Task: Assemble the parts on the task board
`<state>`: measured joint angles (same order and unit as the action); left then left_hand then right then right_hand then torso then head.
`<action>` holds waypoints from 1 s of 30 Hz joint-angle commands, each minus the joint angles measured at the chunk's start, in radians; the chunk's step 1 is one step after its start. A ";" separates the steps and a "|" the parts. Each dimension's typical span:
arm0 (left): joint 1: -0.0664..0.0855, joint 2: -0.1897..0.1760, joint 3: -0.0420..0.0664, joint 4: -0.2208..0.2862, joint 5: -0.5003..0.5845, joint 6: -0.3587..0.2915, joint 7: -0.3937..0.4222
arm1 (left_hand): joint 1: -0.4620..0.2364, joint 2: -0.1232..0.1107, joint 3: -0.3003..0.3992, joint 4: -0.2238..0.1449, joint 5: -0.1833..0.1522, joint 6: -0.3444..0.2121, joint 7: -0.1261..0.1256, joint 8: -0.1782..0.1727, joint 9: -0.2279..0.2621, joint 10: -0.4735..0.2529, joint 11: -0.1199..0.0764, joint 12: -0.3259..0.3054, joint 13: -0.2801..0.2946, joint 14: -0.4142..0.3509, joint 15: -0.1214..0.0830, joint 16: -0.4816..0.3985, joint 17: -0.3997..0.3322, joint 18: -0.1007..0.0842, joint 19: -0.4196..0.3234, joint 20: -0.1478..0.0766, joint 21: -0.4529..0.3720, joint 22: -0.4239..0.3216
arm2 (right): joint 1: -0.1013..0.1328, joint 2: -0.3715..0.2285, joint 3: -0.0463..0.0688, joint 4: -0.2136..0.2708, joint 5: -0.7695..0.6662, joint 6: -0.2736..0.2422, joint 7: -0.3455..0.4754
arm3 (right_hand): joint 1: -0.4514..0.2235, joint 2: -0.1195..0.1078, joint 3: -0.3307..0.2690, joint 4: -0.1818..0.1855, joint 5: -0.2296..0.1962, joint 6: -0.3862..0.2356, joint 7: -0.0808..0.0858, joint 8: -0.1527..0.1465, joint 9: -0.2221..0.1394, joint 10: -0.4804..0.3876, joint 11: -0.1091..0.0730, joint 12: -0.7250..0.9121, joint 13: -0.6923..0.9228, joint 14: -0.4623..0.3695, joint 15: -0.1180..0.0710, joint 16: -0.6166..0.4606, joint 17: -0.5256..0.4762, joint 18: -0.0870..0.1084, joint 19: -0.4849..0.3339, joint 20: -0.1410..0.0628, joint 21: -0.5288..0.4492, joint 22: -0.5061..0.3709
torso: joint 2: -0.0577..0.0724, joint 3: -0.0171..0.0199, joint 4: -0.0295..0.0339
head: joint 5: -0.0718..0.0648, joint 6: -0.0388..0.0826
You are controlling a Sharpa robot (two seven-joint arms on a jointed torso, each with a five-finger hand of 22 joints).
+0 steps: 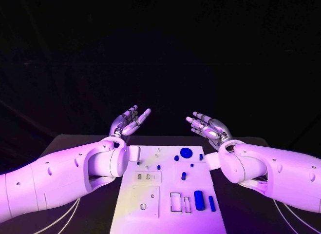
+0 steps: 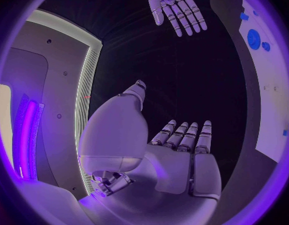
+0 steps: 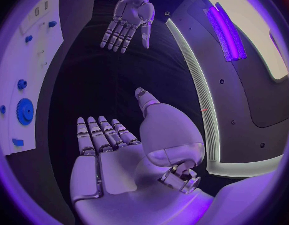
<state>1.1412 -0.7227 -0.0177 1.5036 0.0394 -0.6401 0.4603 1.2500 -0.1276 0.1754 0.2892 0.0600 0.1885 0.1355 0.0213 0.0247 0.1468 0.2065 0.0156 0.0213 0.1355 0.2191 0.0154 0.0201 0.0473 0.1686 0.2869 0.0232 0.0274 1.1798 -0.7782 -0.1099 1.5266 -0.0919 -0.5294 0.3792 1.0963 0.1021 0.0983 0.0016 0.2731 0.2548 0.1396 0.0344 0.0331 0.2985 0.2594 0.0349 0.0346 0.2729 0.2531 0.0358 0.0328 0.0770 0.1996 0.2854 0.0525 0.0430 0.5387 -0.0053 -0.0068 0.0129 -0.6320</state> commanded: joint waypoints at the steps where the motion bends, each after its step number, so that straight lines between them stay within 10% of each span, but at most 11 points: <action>1: 0.001 0.002 0.000 0.000 0.009 0.053 -0.010 | 0.025 0.004 0.001 0.008 0.007 0.015 0.119 0.006 0.003 0.012 0.015 0.008 0.002 0.012 0.011 0.007 0.003 0.013 0.002 0.010 0.006 0.002 | 0.016 0.001 -0.011 -0.006 -0.096 0.186 -0.088 | 0.108 0.000 0.011 -0.064 0.002 0.129 0.157 0.023 0.012 0.163 0.009 0.022 0.012 0.162 0.002 0.023 0.013 0.027 0.064 0.007 0.039 0.018 | 0.000 -0.0003 -0.0001 | 0.000 0.000; 7: 0.001 0.002 0.000 0.000 0.009 0.053 -0.010 | 0.045 0.038 0.021 0.004 0.004 0.104 0.149 0.022 0.012 0.120 0.050 0.025 0.013 0.114 0.033 0.027 0.015 0.036 0.014 0.006 0.011 0.004 | 0.029 0.002 -0.022 -0.011 -0.114 0.225 -0.108 | 0.173 -0.015 0.027 -0.130 0.002 0.339 0.138 0.061 0.029 0.443 -0.018 0.061 0.028 0.442 -0.031 0.070 0.030 0.058 0.255 0.006 0.134 0.064 | 0.000 -0.0003 -0.0001 | 0.000 0.000; 8: 0.004 -0.054 0.000 0.018 0.020 0.102 -0.017 | 0.051 0.046 0.027 0.003 0.003 0.139 0.151 0.028 0.016 0.163 0.054 0.032 0.017 0.151 0.036 0.036 0.019 0.045 0.032 0.007 0.016 0.008 | 0.037 -0.006 -0.021 -0.056 -0.284 0.120 -0.027 | 0.180 -0.020 0.029 -0.140 0.004 0.384 0.132 0.067 0.031 0.508 -0.026 0.070 0.031 0.514 -0.040 0.082 0.034 0.066 0.325 0.006 0.168 0.081 | 0.015 0.0014 -0.0051 | -0.010 -0.012; 14: 0.008 -0.090 0.001 0.043 0.018 0.129 -0.014 | 0.096 0.066 0.048 -0.014 0.001 0.364 0.148 0.067 0.033 0.462 0.049 0.077 0.035 0.456 0.015 0.102 0.043 0.039 0.276 0.008 0.101 0.050 | 0.053 -0.013 -0.020 -0.061 -0.400 0.115 -0.039 | 0.197 -0.029 0.058 -0.183 0.009 0.616 0.106 0.087 0.036 0.653 -0.062 0.077 0.029 0.686 -0.086 0.102 0.033 0.106 0.508 -0.002 0.274 0.120 | 0.036 0.0037 -0.0050 | -0.014 -0.007; 17: 0.011 -0.107 0.001 0.058 -0.002 0.155 -0.023 | 0.135 0.042 0.040 -0.047 0.000 0.484 0.140 0.086 0.041 0.637 0.033 0.106 0.045 0.609 -0.005 0.139 0.056 0.045 0.368 0.006 0.134 0.061 | 0.060 -0.014 -0.020 -0.064 -0.455 0.121 -0.053 | 0.193 -0.037 0.077 -0.198 0.006 0.649 0.096 0.078 0.033 0.701 -0.077 0.072 0.029 0.752 -0.104 0.108 0.035 0.109 0.554 -0.018 0.303 0.129 | 0.047 0.0033 -0.0051 | -0.015 -0.001; 30: 0.036 -0.177 0.001 0.157 0.001 0.222 -0.064 | 0.199 0.039 0.006 -0.153 0.000 0.707 0.098 0.098 0.044 0.811 -0.017 0.110 0.047 0.821 -0.063 0.166 0.066 0.123 0.576 0.003 0.222 0.078 | 0.099 -0.005 -0.016 -0.102 -0.801 0.186 -0.215 | 0.152 -0.088 0.155 -0.245 0.014 0.775 0.044 0.061 0.036 0.912 -0.146 0.049 0.038 1.070 -0.203 0.154 0.081 0.107 0.771 -0.124 0.506 0.226 | 0.106 0.0059 -0.0009 | -0.019 0.006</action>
<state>1.1731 -0.8971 -0.0170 1.6506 0.0397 -0.4704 0.4085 1.4406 -0.0907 0.1796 0.1402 0.0600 0.8917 0.2252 0.1152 0.0676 0.9521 0.1898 0.1220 0.0665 0.9511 0.1562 0.1793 0.0856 0.1604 0.7411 0.2898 0.2426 0.1048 1.2766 -0.7853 -0.1259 1.4270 -0.7181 -0.3883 0.2445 1.2551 0.0462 0.2195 -0.2200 0.2815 0.9590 0.2104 0.1041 0.0665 1.0981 0.1517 0.0912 0.0649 1.1711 0.1006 0.1545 0.0813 0.1624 0.8538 0.2134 0.4435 0.2113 0.6254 0.0004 -0.0088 -0.0064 -0.6278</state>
